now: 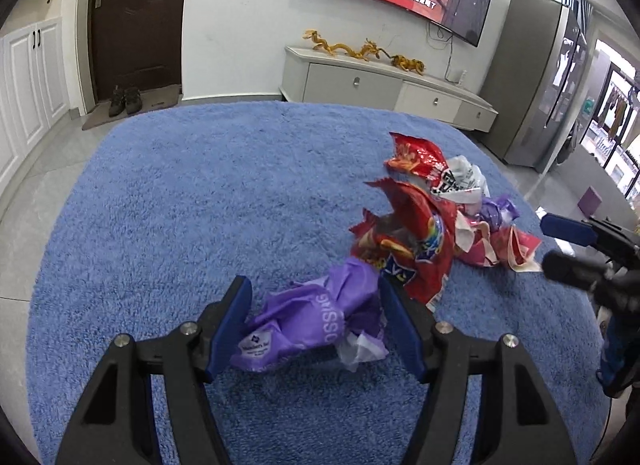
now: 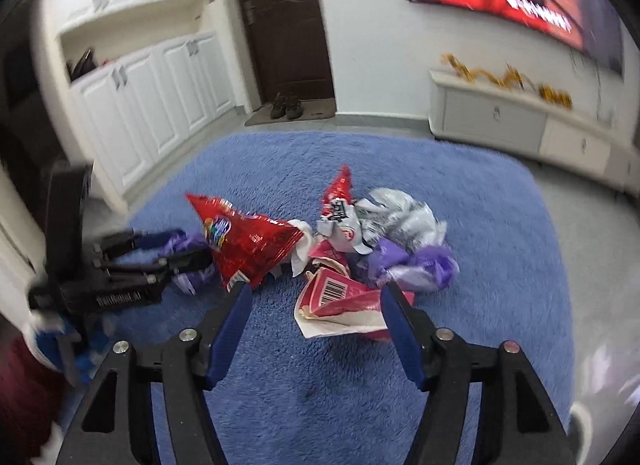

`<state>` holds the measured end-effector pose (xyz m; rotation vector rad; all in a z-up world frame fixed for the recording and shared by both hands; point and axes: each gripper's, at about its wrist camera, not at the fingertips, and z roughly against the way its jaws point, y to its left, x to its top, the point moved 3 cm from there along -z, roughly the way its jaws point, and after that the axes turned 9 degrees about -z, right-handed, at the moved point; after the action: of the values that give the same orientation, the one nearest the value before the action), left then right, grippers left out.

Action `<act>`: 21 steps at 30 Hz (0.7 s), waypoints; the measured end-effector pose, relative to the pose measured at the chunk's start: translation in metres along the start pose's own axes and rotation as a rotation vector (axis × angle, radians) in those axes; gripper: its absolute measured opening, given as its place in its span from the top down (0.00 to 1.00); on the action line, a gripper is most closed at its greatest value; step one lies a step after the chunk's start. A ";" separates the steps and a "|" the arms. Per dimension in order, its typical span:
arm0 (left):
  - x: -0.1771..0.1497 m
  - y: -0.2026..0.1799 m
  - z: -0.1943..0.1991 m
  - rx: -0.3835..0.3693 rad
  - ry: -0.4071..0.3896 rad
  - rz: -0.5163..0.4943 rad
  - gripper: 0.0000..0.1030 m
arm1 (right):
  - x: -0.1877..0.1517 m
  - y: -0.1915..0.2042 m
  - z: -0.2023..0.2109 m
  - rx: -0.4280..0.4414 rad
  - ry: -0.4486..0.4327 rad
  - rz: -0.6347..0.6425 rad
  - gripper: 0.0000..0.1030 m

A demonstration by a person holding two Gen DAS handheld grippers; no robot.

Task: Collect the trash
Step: 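Grasp the purple wrapper with the left gripper while the right grasps a white-red wrapper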

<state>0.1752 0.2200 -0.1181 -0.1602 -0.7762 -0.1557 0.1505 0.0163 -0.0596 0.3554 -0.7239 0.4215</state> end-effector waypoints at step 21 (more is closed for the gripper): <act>-0.003 -0.002 0.004 -0.060 -0.022 0.002 0.56 | -0.027 0.002 -0.012 -0.099 -0.013 0.158 0.87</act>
<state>0.1704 0.2185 -0.1171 -0.2193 -0.7939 -0.1760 0.1383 0.0174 -0.0863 0.2083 -0.7857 0.5303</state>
